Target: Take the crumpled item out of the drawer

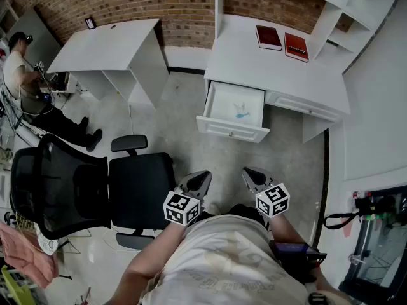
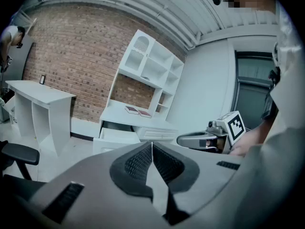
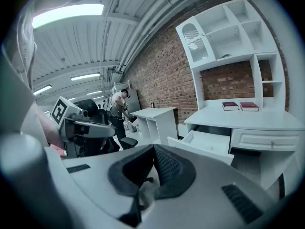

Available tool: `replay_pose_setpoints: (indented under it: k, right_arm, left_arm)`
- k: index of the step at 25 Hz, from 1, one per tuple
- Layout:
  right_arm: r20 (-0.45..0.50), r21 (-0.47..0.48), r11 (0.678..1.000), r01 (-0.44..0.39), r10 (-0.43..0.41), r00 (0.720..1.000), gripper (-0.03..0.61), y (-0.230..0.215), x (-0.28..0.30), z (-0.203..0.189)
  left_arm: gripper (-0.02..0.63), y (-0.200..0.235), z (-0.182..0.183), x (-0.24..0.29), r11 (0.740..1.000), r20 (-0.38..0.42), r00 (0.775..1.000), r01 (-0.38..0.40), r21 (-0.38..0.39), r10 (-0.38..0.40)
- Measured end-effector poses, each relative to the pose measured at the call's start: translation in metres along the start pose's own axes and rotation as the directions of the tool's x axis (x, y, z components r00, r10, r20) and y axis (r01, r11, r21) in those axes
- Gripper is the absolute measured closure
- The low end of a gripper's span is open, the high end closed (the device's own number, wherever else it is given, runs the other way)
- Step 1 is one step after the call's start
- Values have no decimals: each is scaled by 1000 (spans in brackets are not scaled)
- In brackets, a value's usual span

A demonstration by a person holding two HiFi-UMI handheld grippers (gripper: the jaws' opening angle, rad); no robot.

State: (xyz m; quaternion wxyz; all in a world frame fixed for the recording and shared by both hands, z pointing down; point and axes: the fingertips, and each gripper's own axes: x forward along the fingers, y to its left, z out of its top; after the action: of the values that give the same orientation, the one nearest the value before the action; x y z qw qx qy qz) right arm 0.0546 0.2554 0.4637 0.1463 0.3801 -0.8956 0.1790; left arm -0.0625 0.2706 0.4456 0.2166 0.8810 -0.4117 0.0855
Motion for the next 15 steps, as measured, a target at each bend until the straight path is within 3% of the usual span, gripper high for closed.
replay_pose_setpoints:
  k: [15]
  right_arm:
    - [14,7,999,36,-36,999,554,2,-35,-12]
  left_arm:
    - [586,-31,-7,-1,998,-9,999,50,24,-49]
